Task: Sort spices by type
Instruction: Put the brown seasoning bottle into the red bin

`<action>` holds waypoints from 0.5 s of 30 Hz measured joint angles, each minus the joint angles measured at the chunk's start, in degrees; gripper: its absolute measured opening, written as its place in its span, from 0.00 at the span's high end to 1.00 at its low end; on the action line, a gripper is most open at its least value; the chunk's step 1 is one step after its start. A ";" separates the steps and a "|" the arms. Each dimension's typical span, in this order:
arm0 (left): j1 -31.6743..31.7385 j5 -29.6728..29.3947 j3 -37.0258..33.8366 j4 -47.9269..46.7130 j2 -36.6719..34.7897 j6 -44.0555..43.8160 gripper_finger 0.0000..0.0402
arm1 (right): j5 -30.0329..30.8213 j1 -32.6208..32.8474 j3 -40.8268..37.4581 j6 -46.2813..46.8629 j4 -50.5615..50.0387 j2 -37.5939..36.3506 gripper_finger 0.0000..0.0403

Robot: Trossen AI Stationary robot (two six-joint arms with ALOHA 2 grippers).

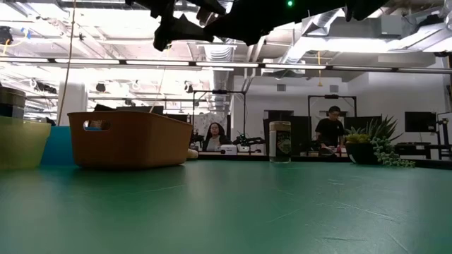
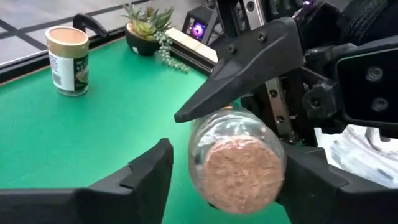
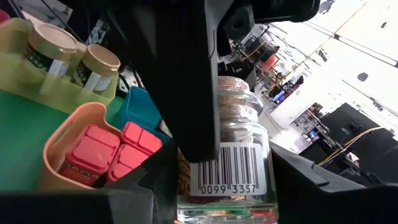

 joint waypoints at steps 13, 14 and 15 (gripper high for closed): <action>0.23 0.78 0.00 -0.93 0.04 1.92 0.57 | -1.12 -0.20 0.00 4.18 -0.61 0.00 0.37; 0.23 0.84 0.00 -1.32 0.04 1.99 0.57 | -1.85 -0.20 0.00 5.07 -0.71 0.00 0.35; 0.23 0.86 0.00 -1.59 0.04 2.30 0.57 | -2.74 -0.26 0.00 5.87 -0.82 0.00 0.33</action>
